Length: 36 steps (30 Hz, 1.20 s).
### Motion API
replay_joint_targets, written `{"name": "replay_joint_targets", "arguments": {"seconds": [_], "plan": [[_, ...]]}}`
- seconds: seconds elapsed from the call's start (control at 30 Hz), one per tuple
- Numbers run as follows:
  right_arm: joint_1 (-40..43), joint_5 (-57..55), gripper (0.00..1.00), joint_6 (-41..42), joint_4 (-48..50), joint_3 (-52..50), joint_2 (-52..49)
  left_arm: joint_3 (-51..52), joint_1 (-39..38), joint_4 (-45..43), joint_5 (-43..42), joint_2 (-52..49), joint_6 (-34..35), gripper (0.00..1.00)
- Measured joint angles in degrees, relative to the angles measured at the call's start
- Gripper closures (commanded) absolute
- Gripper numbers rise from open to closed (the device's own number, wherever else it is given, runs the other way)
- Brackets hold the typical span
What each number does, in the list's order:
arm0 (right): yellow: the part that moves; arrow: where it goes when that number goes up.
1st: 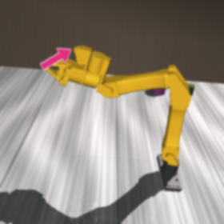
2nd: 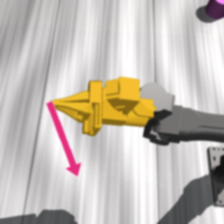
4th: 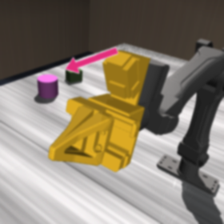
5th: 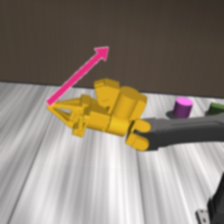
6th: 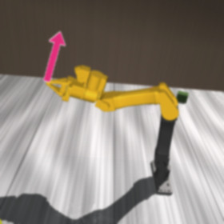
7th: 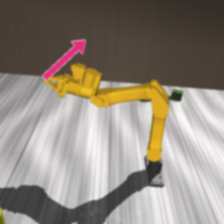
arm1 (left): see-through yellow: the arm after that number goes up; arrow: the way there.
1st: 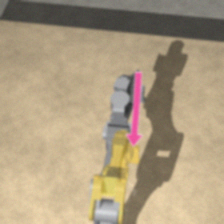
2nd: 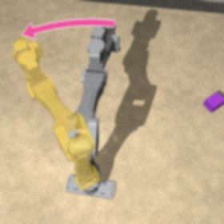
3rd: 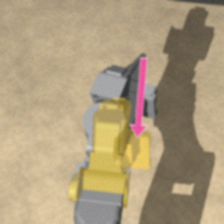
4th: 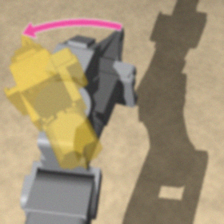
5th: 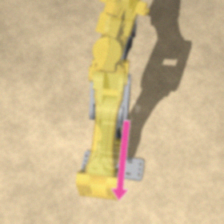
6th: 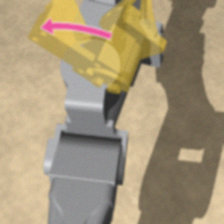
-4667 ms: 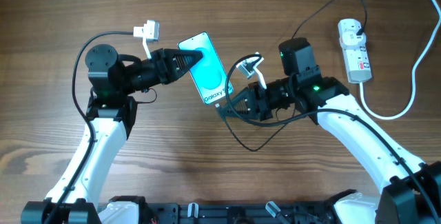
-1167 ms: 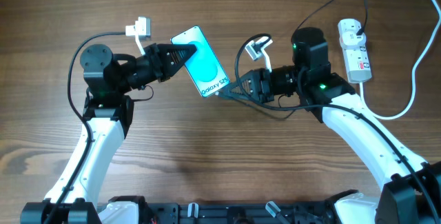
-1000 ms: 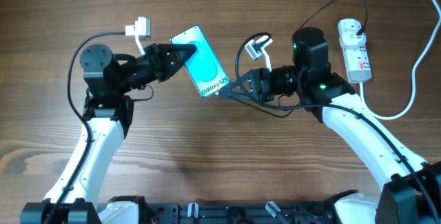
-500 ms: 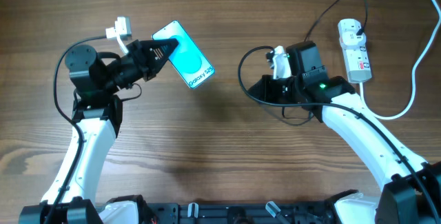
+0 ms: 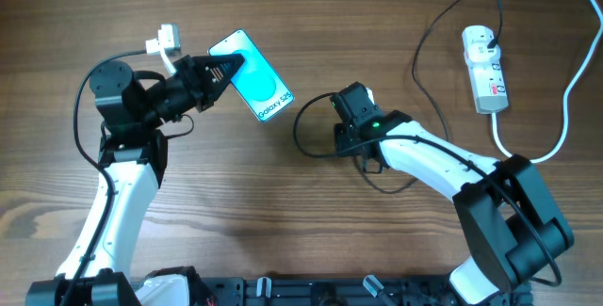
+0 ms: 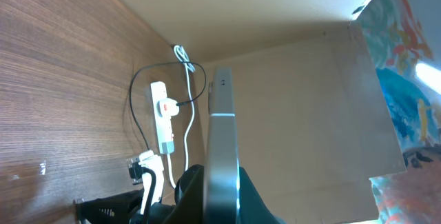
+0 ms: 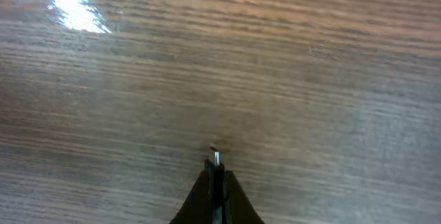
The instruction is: Plug charger to phone and switch on socket
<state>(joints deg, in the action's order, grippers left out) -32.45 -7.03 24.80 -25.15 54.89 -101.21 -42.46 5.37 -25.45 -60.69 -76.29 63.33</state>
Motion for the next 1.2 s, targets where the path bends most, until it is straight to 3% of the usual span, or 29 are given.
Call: {"name": "replay_joint_targets", "arguments": {"seconds": [0.23, 0.37, 0.4, 0.43, 0.47, 0.53, 0.83, 1.0, 1.2], "plan": [[0.11, 1.79, 0.87, 0.66, -0.98, 1.86, -2.95, 0.00, 1.18, 0.02, -0.24, -0.02, 0.02, 0.96], [0.39, 3.39, 0.93, 1.27, -1.44, 2.64, -3.58, 0.00, 1.18, 0.00, -0.48, -0.02, 0.02, 0.96], [0.46, 3.61, 0.84, 1.31, -1.44, 2.67, -3.58, 0.00, 1.18, 0.00, -0.50, -0.02, 0.02, 0.96], [0.46, 3.61, 0.81, 1.31, -1.60, 2.71, -3.58, 0.00, 1.18, 0.00, -0.57, -0.02, 0.02, 0.96], [0.46, 3.96, 0.82, 1.36, -1.68, 2.71, -3.58, 0.00, 1.18, 0.00, -0.63, -0.02, 0.00, 0.96], [0.46, 4.96, 0.95, 1.55, -2.86, 3.37, -3.87, 0.00, 1.18, 0.00, -0.66, 0.00, 0.02, 0.96], [1.05, 7.80, 0.96, 3.30, -4.37, 3.80, -3.89, 0.00, 1.18, 0.00, -1.51, 0.00, 0.02, 0.96], [4.96, 31.15, 0.95, -3.80, -7.34, 2.29, -2.36, 0.00, 1.18, -0.09, -2.93, 0.00, 0.00, 0.96], [11.28, 66.31, 0.95, -20.31, -12.07, 1.77, 10.58, 0.02, 1.18, -4.59, -10.75, 0.00, -1.70, 0.96]]}}
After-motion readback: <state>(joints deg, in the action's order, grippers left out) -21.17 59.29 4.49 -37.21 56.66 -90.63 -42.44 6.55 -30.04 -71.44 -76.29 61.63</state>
